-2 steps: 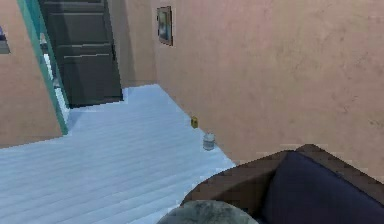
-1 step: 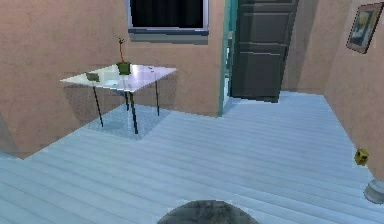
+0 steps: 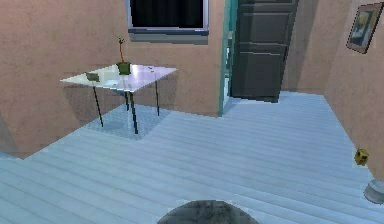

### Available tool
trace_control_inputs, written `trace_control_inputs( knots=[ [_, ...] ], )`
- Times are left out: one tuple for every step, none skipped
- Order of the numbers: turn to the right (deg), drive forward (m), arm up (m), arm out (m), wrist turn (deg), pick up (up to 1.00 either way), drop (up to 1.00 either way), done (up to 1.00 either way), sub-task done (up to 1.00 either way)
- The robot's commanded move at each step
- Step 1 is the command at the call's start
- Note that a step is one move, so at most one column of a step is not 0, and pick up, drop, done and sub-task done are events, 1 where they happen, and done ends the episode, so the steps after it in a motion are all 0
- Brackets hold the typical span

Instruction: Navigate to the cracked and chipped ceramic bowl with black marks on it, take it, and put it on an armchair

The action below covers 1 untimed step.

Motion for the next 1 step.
trace_control_inputs(
  knots=[
    [0.0,0.00,0.00,0.30,0.0,0.00,0.00,0.00,0.00]
  ],
)
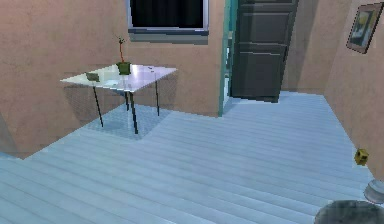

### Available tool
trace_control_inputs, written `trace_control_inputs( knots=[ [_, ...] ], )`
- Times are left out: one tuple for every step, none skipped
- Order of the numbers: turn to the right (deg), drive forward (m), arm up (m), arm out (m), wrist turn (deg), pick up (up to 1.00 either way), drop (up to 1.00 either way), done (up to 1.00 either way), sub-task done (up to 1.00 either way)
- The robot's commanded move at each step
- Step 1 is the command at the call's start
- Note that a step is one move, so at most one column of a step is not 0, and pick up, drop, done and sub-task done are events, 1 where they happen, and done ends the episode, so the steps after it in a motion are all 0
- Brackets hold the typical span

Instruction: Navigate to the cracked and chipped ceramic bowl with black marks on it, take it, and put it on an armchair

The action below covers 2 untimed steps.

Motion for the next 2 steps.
trace_control_inputs(
  knots=[
    [0.0,0.00,0.00,0.00,45.0,0.00,0.00,0.00,0.00],
    [0.0,0.00,0.00,0.00,42.0,0.00,0.00,0.00,0.00]
  ],
)
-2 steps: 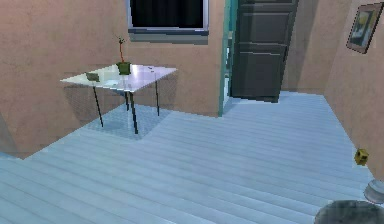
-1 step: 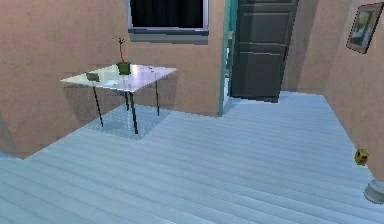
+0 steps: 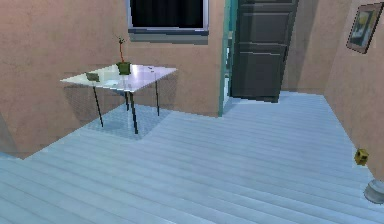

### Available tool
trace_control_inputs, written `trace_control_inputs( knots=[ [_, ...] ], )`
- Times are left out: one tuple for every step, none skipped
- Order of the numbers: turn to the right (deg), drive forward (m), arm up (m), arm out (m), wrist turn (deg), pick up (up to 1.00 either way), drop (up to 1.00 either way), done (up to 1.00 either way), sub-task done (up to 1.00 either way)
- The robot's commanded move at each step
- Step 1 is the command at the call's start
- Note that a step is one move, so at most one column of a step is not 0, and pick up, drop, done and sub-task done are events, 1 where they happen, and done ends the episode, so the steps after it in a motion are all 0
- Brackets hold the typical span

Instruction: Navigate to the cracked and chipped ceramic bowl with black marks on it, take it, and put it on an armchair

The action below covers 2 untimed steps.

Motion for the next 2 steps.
trace_control_inputs(
  knots=[
    [0.0,0.00,-0.46,0.00,0.0,0.00,0.00,0.00,0.00],
    [0.0,0.00,-0.32,0.00,0.0,0.00,0.00,0.00,0.00]
  ],
)
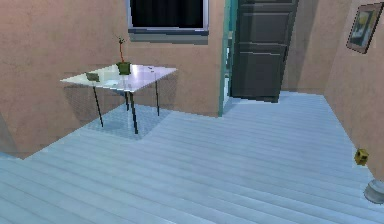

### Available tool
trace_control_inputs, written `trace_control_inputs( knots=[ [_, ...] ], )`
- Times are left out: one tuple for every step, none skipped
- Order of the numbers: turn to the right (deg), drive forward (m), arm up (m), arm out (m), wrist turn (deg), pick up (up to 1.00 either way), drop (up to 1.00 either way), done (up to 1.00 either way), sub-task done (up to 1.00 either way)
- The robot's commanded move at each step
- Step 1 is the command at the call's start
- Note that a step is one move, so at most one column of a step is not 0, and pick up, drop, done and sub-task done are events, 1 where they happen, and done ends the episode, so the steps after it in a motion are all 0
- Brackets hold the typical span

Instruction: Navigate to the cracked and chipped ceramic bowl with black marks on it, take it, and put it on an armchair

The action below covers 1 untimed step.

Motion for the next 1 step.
trace_control_inputs(
  knots=[
    [0.0,0.00,0.00,0.00,0.0,0.00,1.00,0.00,0.00]
  ],
)
